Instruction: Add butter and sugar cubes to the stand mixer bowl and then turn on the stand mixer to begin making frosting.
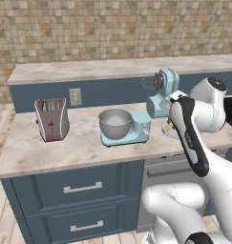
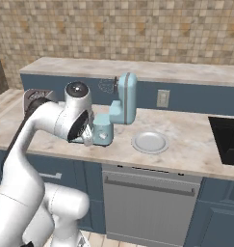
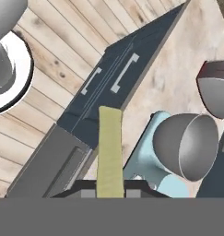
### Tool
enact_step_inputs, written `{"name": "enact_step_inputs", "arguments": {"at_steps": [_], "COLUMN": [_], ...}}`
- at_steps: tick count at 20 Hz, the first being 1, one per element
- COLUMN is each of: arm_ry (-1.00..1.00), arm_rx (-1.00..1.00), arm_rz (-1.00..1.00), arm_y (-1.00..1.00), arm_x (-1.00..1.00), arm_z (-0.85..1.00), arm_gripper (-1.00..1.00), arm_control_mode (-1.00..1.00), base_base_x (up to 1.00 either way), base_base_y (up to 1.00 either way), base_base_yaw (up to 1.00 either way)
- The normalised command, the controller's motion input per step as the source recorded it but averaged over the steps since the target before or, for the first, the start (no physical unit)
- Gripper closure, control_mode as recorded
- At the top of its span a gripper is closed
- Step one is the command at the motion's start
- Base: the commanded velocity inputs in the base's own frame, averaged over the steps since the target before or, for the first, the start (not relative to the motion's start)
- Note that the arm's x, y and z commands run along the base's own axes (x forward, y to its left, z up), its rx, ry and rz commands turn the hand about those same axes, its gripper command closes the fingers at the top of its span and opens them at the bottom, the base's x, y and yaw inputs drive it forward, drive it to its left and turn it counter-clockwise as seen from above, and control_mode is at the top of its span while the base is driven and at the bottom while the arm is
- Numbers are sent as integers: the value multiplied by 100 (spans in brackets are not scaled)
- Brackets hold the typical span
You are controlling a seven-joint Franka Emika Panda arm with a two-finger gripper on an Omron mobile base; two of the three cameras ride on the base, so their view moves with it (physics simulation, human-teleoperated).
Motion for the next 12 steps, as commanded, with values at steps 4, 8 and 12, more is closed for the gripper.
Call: {"name": "enact_step_inputs", "arguments": {"at_steps": [4,8,12], "arm_ry": [15,19,23], "arm_rx": [-18,-13,-10], "arm_rz": [0,0,0], "arm_y": [56,50,46], "arm_x": [22,46,52], "arm_z": [29,14,8], "arm_gripper": [100,100,100], "arm_control_mode": [-100,-100,-100], "base_base_x": [0,0,0], "base_base_y": [0,0,0], "base_base_yaw": [0,0,0]}}
